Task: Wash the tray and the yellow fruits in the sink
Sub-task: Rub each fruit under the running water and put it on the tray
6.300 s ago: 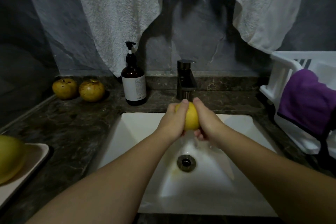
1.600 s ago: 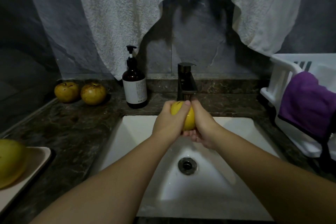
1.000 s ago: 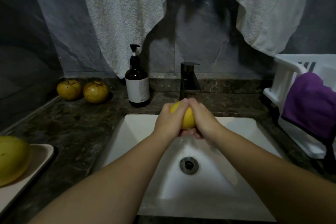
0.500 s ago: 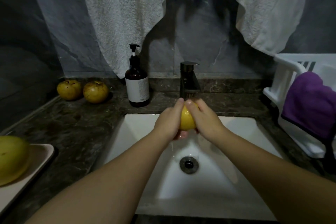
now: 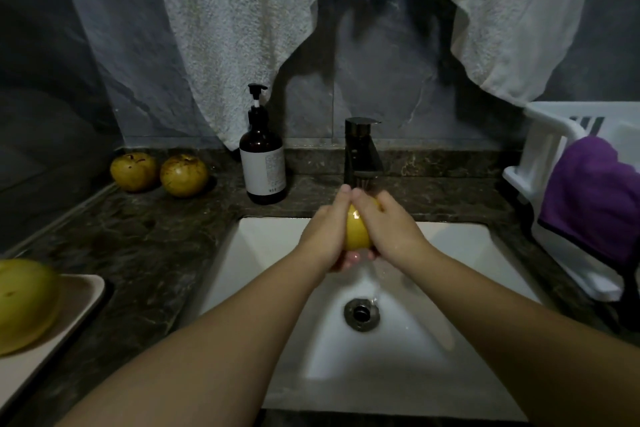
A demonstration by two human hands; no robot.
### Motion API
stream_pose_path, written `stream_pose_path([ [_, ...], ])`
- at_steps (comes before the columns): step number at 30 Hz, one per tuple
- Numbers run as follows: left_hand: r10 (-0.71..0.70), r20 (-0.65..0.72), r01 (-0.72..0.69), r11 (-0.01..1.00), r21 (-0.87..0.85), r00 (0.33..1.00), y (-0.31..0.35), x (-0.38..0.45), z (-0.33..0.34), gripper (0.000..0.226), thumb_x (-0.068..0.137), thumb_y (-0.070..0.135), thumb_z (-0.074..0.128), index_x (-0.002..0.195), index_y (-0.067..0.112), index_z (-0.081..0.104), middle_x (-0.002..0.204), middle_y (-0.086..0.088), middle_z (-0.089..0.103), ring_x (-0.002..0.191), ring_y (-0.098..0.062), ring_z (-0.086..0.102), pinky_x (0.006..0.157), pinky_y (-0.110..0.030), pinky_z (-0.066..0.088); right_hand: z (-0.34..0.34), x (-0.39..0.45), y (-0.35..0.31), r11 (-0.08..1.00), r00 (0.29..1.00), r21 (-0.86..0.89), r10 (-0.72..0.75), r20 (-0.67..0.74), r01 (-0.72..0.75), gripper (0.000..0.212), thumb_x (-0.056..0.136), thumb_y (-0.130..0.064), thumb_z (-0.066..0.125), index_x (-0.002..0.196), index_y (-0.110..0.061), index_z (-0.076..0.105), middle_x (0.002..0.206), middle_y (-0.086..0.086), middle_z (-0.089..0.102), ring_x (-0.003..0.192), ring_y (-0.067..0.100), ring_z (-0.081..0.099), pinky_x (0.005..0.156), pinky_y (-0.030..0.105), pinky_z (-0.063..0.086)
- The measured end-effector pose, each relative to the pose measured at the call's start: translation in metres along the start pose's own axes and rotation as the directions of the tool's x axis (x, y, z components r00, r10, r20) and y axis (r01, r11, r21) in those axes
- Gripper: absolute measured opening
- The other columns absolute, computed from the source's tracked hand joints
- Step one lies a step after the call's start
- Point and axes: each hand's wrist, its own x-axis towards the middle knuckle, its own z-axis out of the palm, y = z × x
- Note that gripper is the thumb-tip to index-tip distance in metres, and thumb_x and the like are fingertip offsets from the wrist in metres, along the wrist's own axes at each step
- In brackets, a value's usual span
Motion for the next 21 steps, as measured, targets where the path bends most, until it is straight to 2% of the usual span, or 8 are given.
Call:
stream_pose_path([
  [2, -0.069, 0.042, 0.071, 0.997, -0.033, 0.997, -0.001, -0.001, -0.001, 0.072, 0.091, 0.085, 0.038, 0.121, 0.024, 0.062, 0.093, -0.013, 0.071, 0.063, -0.025, 0.070, 0.058, -0.031, 0.054, -0.002, -0.003, 0.005, 0.979, 0.989, -0.145, -0.146, 0.012, 0.146, 0.048, 0.081, -0.084, 0.040, 0.101, -0.043, 0.053, 0.098, -0.006, 0.063, 0.084, 0.014, 0.065, 0.061, 0.036, 0.056],
  [6, 0.200, -0.162, -0.193, 0.979, 0.062, 0.966, -0.004, 0.002, 0.006, 0.067, 0.077, 0.077, 0.051, 0.122, 0.028, 0.053, 0.110, -0.005, 0.066, 0.099, -0.027, 0.070, 0.088, -0.050, 0.061, 0.007, 0.005, -0.002, 0.982, 0.992, 0.140, 0.125, 0.022, -0.127, 0.051, 0.095, -0.076, 0.033, 0.108, -0.029, 0.049, 0.092, 0.011, 0.065, 0.055, 0.018, 0.065, 0.044, 0.026, 0.047],
  [8, 0.130, -0.116, -0.137, 0.989, -0.057, 0.985, 0.000, -0.002, 0.007, 0.062, 0.077, 0.076, 0.054, 0.121, 0.032, 0.050, 0.114, -0.006, 0.065, 0.099, -0.027, 0.071, 0.076, -0.047, 0.064, 0.005, 0.006, -0.001, 0.998, 0.999, 0.050, 0.040, -0.013, -0.040, 0.048, 0.093, -0.076, 0.038, 0.103, -0.030, 0.048, 0.092, 0.008, 0.065, 0.061, 0.017, 0.067, 0.046, 0.027, 0.048],
  [10, -0.026, -0.004, 0.025, 0.986, -0.162, 1.000, 0.003, -0.006, 0.004, 0.059, 0.085, 0.080, 0.052, 0.123, 0.036, 0.053, 0.118, -0.009, 0.066, 0.096, -0.029, 0.074, 0.061, -0.036, 0.062, -0.003, 0.003, 0.004, 0.984, 0.993, -0.133, -0.122, 0.010, 0.122, 0.044, 0.091, -0.075, 0.045, 0.101, -0.032, 0.050, 0.098, -0.001, 0.064, 0.082, 0.018, 0.067, 0.062, 0.034, 0.053],
  [12, -0.164, 0.106, 0.183, 0.962, -0.203, 0.981, 0.003, -0.007, 0.001, 0.065, 0.086, 0.084, 0.052, 0.126, 0.034, 0.060, 0.118, -0.012, 0.068, 0.097, -0.029, 0.074, 0.059, -0.034, 0.060, -0.011, 0.002, 0.008, 0.942, 0.979, -0.269, -0.189, 0.075, 0.202, 0.048, 0.087, -0.076, 0.050, 0.115, -0.038, 0.050, 0.107, -0.006, 0.062, 0.095, 0.016, 0.062, 0.074, 0.037, 0.052],
  [14, -0.226, 0.189, 0.265, 0.940, -0.215, 0.956, 0.003, -0.008, -0.001, 0.069, 0.082, 0.083, 0.058, 0.124, 0.029, 0.067, 0.113, -0.012, 0.070, 0.096, -0.027, 0.073, 0.056, -0.031, 0.059, -0.014, 0.001, 0.009, 0.918, 0.973, -0.328, -0.192, 0.124, 0.223, 0.065, 0.077, -0.083, 0.051, 0.128, -0.042, 0.046, 0.113, -0.009, 0.060, 0.099, 0.013, 0.060, 0.080, 0.037, 0.053],
  [19, -0.242, 0.266, 0.297, 0.936, -0.189, 0.933, 0.006, -0.007, -0.006, 0.065, 0.081, 0.073, 0.070, 0.122, 0.024, 0.071, 0.111, -0.009, 0.074, 0.109, -0.027, 0.074, 0.053, -0.026, 0.059, -0.024, -0.002, 0.002, 0.834, 0.947, -0.449, -0.276, 0.165, 0.321, 0.080, 0.060, -0.090, 0.054, 0.125, -0.048, 0.035, 0.097, -0.023, 0.054, 0.087, -0.001, 0.056, 0.066, 0.026, 0.046],
  [21, -0.244, 0.271, 0.295, 0.941, -0.167, 0.931, 0.006, -0.006, -0.006, 0.067, 0.080, 0.073, 0.071, 0.123, 0.022, 0.071, 0.109, -0.008, 0.074, 0.112, -0.028, 0.073, 0.054, -0.026, 0.059, -0.028, -0.001, 0.002, 0.820, 0.943, -0.464, -0.292, 0.162, 0.334, 0.084, 0.058, -0.091, 0.057, 0.127, -0.048, 0.034, 0.099, -0.024, 0.053, 0.088, -0.001, 0.056, 0.067, 0.026, 0.048],
])
